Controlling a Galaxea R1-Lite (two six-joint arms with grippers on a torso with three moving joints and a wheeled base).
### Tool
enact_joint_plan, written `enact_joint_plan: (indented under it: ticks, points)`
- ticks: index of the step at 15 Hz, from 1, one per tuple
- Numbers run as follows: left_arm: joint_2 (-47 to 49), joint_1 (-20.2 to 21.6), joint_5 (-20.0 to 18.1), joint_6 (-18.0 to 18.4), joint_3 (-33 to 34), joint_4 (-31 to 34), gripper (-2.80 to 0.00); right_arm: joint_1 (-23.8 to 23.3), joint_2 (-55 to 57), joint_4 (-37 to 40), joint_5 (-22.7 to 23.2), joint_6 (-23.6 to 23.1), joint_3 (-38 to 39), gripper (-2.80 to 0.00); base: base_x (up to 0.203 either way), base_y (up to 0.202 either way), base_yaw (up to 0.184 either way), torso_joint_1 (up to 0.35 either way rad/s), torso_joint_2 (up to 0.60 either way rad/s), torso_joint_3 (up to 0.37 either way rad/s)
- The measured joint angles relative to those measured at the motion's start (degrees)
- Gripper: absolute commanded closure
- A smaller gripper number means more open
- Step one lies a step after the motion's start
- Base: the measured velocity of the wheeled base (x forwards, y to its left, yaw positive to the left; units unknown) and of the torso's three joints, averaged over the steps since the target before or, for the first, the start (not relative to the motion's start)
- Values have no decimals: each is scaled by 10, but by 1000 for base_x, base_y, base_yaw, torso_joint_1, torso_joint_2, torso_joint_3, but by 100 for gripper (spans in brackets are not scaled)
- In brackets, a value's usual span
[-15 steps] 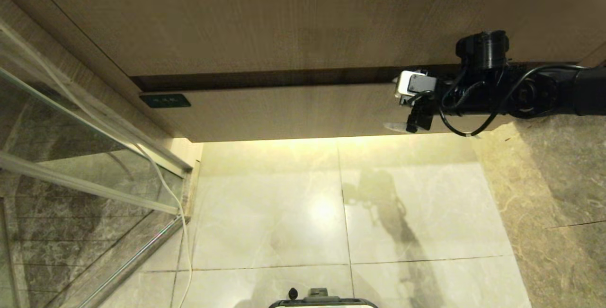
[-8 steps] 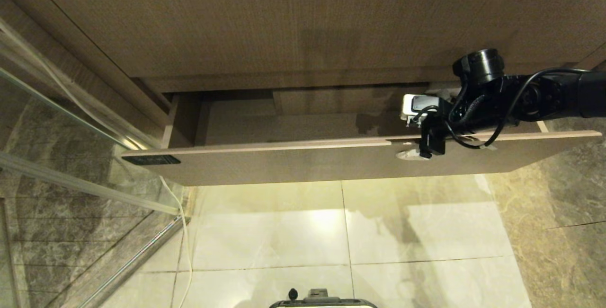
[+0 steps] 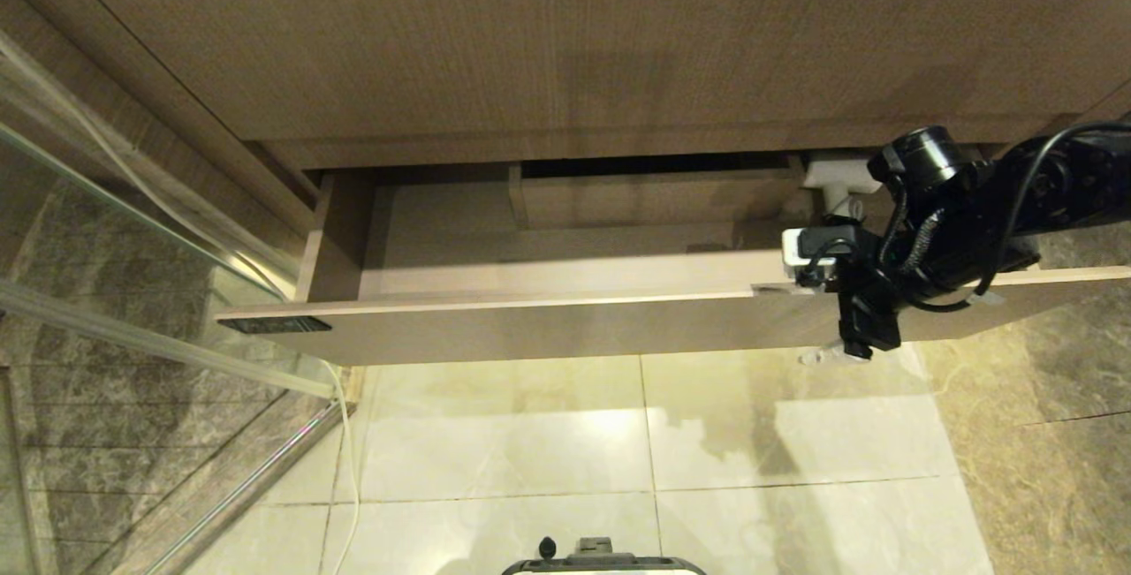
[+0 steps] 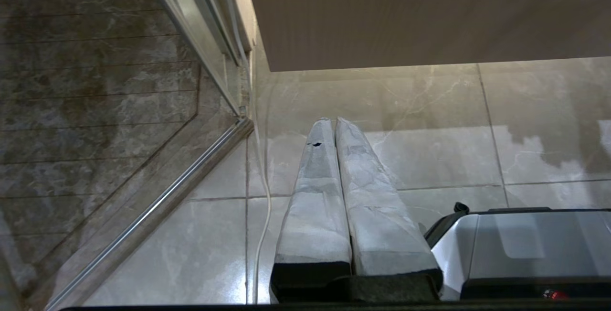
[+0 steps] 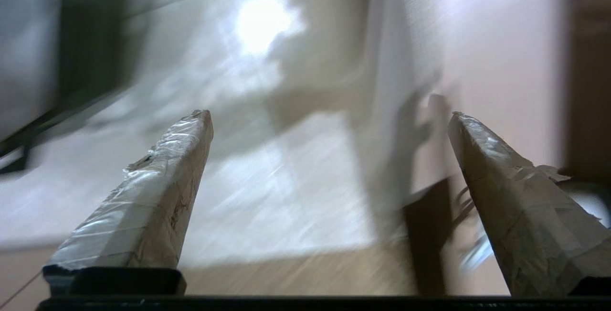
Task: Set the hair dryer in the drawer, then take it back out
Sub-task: Pull open the drawer, then take the hairdryer out
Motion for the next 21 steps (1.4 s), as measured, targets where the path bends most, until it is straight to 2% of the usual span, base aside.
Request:
enact_joint_plan:
  ticks: [2,5,9,12,13,15,18,21]
  points:
    - [0,0,0,0,0,0,0,-5,-49,37,1,3,42,-280,0,0,0,0,0,0]
    - [0,-1,0,0,0,0,0,-7,-138,66,15,33,111,-280,0,0,0,0,0,0]
    - [0,0,0,0,0,0,0,-19,-230,62,66,136,160,-280,0,0,0,0,0,0]
    - [0,0,0,0,0,0,0,-60,-265,60,69,172,165,-280,0,0,0,0,0,0]
    - [0,0,0,0,0,0,0,-77,-275,64,69,193,168,0,0,0,0,0,0,0]
    - [0,-1,0,0,0,0,0,-99,-291,73,68,214,175,0,0,0,0,0,0,0]
    - [0,0,0,0,0,0,0,-114,-295,63,68,216,181,0,0,0,0,0,0,0]
    - [0,0,0,0,0,0,0,-159,-284,69,68,221,180,0,0,0,0,0,0,0]
